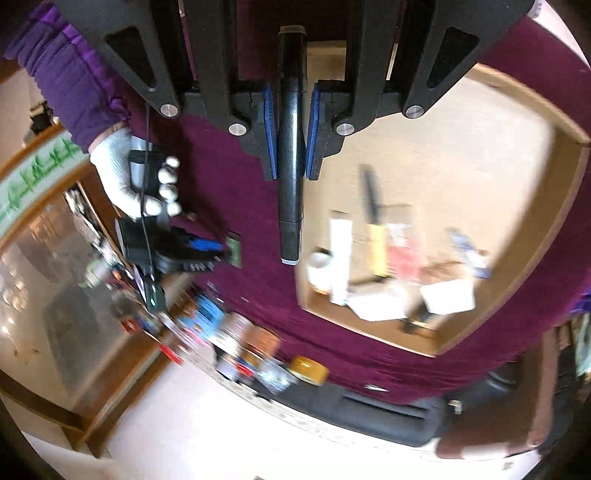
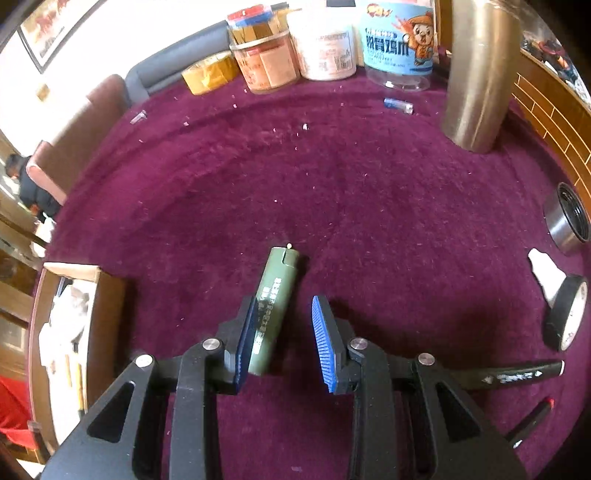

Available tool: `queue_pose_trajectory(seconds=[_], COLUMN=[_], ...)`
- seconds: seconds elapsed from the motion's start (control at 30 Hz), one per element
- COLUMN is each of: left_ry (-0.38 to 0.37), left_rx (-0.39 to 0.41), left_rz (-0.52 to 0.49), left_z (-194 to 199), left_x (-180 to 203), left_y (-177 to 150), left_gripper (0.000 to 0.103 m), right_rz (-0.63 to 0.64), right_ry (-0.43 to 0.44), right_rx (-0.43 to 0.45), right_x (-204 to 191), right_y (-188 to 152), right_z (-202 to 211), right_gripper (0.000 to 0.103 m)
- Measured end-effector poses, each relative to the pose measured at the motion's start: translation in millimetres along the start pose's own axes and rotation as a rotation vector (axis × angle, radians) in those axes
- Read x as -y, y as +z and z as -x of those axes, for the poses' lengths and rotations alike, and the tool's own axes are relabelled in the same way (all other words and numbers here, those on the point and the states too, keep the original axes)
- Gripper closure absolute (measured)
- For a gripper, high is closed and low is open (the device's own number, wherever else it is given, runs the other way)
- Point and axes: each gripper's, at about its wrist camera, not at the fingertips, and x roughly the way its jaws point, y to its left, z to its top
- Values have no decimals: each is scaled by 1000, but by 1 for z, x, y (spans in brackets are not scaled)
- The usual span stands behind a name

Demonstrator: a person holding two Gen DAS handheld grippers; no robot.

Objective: Organize rigid objects
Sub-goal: 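Grasp the green lighter with the right gripper while the left gripper holds the black marker, then carry the marker and lighter into the tray and open both grippers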

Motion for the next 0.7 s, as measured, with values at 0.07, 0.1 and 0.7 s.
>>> queue_pose_trajectory(seconds=[0.07, 0.1, 0.7], left_ry=[28, 38, 204], left_rx=[11, 14, -35], left_rz=[24, 41, 134], left_z=[5, 6, 3], left_x=[-18, -26, -80], left_y=[1, 2, 3], left_gripper=[91, 91, 91], right_rz=[14, 28, 77], right_ry=[-37, -58, 161], right_rx=[0, 0, 42], right_x=[-6, -10, -27], right_y=[2, 2, -34], right_z=[-5, -7, 47], right_gripper=[63, 63, 85])
